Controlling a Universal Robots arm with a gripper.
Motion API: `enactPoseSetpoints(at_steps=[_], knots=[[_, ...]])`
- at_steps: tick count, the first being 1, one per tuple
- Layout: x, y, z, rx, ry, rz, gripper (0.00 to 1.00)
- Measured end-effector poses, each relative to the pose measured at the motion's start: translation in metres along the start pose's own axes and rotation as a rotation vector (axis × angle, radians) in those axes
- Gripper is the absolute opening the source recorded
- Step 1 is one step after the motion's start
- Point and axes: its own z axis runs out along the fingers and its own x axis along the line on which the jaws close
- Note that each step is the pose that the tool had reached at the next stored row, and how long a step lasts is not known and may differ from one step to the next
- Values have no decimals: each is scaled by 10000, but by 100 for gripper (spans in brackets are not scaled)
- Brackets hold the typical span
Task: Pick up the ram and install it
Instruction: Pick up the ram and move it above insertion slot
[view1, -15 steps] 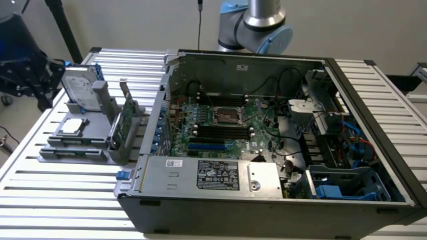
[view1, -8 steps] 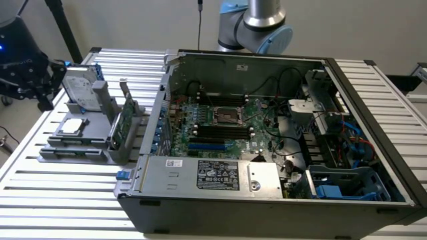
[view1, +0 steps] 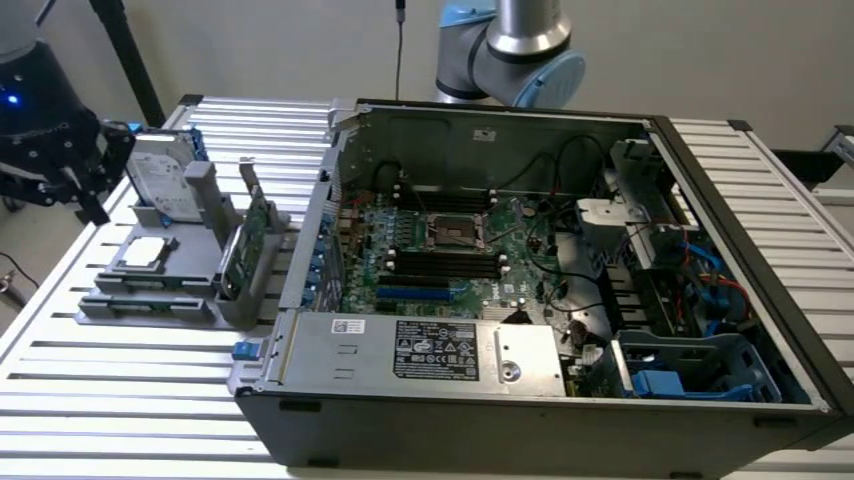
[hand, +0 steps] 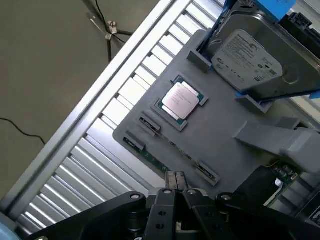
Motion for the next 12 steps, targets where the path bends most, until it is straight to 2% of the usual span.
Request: enactPoseSetpoints(at_steps=[12], knots=[[-1,-2,86,22,58,-2185,11]])
